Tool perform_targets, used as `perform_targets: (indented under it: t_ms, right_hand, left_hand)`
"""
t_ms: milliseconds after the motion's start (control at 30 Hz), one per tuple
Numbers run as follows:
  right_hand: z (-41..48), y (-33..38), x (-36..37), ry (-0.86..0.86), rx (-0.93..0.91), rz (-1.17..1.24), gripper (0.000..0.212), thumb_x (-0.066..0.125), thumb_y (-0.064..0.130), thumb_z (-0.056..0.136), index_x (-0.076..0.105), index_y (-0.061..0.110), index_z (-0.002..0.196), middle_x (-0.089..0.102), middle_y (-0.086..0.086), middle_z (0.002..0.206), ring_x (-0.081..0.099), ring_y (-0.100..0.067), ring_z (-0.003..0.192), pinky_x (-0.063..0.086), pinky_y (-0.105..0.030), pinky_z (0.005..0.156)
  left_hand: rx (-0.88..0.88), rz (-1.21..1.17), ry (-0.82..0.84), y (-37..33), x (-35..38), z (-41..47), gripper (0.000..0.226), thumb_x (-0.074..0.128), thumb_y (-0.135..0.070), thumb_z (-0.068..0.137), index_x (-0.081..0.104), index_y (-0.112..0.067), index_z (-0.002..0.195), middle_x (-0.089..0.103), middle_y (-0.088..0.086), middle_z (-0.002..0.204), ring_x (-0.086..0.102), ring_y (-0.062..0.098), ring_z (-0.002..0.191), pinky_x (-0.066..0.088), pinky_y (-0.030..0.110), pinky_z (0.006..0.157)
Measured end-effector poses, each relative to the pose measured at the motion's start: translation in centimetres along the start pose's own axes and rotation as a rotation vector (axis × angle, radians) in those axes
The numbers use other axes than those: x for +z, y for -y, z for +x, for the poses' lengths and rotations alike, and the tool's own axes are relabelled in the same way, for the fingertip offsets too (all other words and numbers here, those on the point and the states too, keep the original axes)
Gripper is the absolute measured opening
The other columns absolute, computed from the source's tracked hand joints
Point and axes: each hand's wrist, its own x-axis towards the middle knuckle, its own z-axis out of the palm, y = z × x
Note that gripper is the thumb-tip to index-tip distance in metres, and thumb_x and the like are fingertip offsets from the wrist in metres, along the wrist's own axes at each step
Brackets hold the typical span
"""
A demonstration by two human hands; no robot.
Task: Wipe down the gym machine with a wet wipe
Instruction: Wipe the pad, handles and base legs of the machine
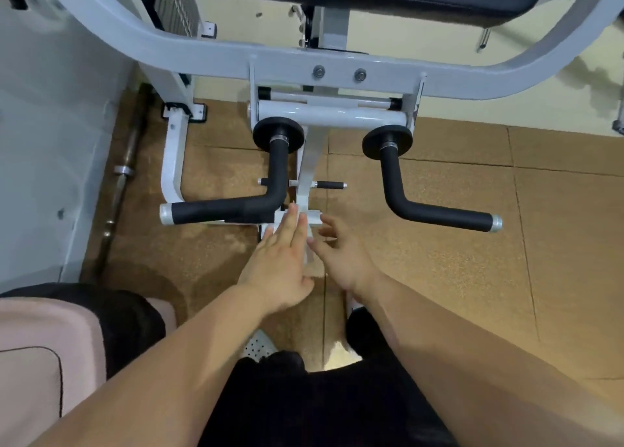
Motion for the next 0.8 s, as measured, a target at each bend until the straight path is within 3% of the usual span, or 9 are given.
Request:
perform_targets:
  t_ms: [100,233,333,467,500,533,600,667,800]
  right_hand:
    - [2.6,-1.4,1.5,0.115,0.193,0.25,0.093,0.073,0.065,0.074,0.044,0.026,0.153,0.065,0.002,0.135,0.064,-0.017,0.119,0.053,-0.04,0.102]
    - [6.4,-4.5,1.2,0.338,0.211,0.412,0.028,0.07,0.038,0.097,0.076,0.025,0.121,0.076,0.0,0.113,0.069,-0.017,0.102,0.055,-0.032,0.087]
    - [9.7,-6.9,0.9,0.353,0.222,0.463,0.019,0.071,0.022,0.097,0.076,0.009,0.11,0.076,-0.01,0.108,0.071,-0.02,0.097,0.057,-0.029,0.075]
    - [14.1,-10.1,1.1,0.255,0.205,0.424,0.007,0.072,0.015,0.094,0.07,0.014,0.088,0.073,-0.006,0.091,0.069,-0.021,0.087,0.054,-0.034,0.077]
    - [15.3,-11.0,1.3,0.234,0.199,0.412,0.006,0.073,0.017,0.092,0.07,0.014,0.088,0.072,-0.007,0.092,0.068,-0.023,0.088,0.052,-0.037,0.079]
    - [16.6,-11.9,1.5,0.226,0.195,0.408,0.006,0.074,0.02,0.09,0.07,0.015,0.088,0.073,-0.008,0.094,0.067,-0.025,0.09,0.051,-0.039,0.081]
    - [19.1,-13.2,2.1,0.222,0.204,0.419,0.011,0.073,0.022,0.086,0.073,0.015,0.094,0.073,-0.01,0.099,0.068,-0.028,0.095,0.053,-0.04,0.082]
    - [21.5,-14.8,2.7,0.245,0.201,0.409,0.016,0.071,0.02,0.089,0.071,0.012,0.103,0.074,-0.009,0.098,0.069,-0.028,0.095,0.054,-0.038,0.081]
    - [26.3,-17.7,4.1,0.305,0.17,0.362,0.031,0.066,0.015,0.097,0.064,0.004,0.126,0.074,-0.008,0.091,0.067,-0.02,0.075,0.046,-0.026,0.056]
  left_hand:
    - [-0.014,-0.057,-0.023,1.5,1.9,0.0,0.103,0.057,-0.034,0.097,-0.022,-0.013,0.158,-0.042,0.003,0.16,-0.018,0.015,0.156,-0.014,0.031,0.123]
    - [-0.061,-0.084,-0.068,2.7,5.2,1.6,0.101,0.056,-0.032,0.096,-0.019,-0.014,0.16,-0.038,0.004,0.163,-0.016,0.019,0.157,-0.009,0.033,0.125]
    - [-0.11,-0.136,-0.088,3.4,8.2,3.7,0.098,0.056,-0.031,0.097,-0.017,-0.018,0.162,-0.035,0.002,0.165,-0.008,0.022,0.158,-0.007,0.03,0.121]
    - [-0.167,-0.201,-0.055,4.7,11.7,7.5,0.095,0.056,-0.031,0.099,-0.016,-0.032,0.161,-0.031,-0.005,0.166,0.002,0.024,0.158,0.0,0.034,0.122]
    - [-0.204,-0.312,-0.063,5.2,12.5,8.6,0.094,0.058,-0.031,0.099,-0.013,-0.04,0.16,-0.024,-0.011,0.167,0.015,0.023,0.155,0.016,0.04,0.124]
    - [-0.258,-0.493,-0.08,5.9,13.5,9.8,0.093,0.06,-0.031,0.098,-0.009,-0.048,0.159,-0.011,-0.017,0.168,0.031,0.018,0.146,0.034,0.041,0.116]
    - [-0.338,-0.936,-0.17,7.3,15.4,12.3,0.089,0.062,-0.031,0.094,0.006,-0.053,0.158,0.028,-0.017,0.162,0.052,0.011,0.123,0.05,0.036,0.094]
    - [-0.402,-1.162,-0.23,8.6,17.2,14.9,0.084,0.062,-0.036,0.088,0.018,-0.051,0.158,0.05,-0.01,0.15,0.061,0.012,0.119,0.052,0.038,0.1]
    - [-0.551,-1.454,-0.31,11.9,19.9,20.6,0.071,0.064,-0.036,0.094,0.032,-0.036,0.157,0.049,0.001,0.145,0.058,0.025,0.123,0.051,0.05,0.105]
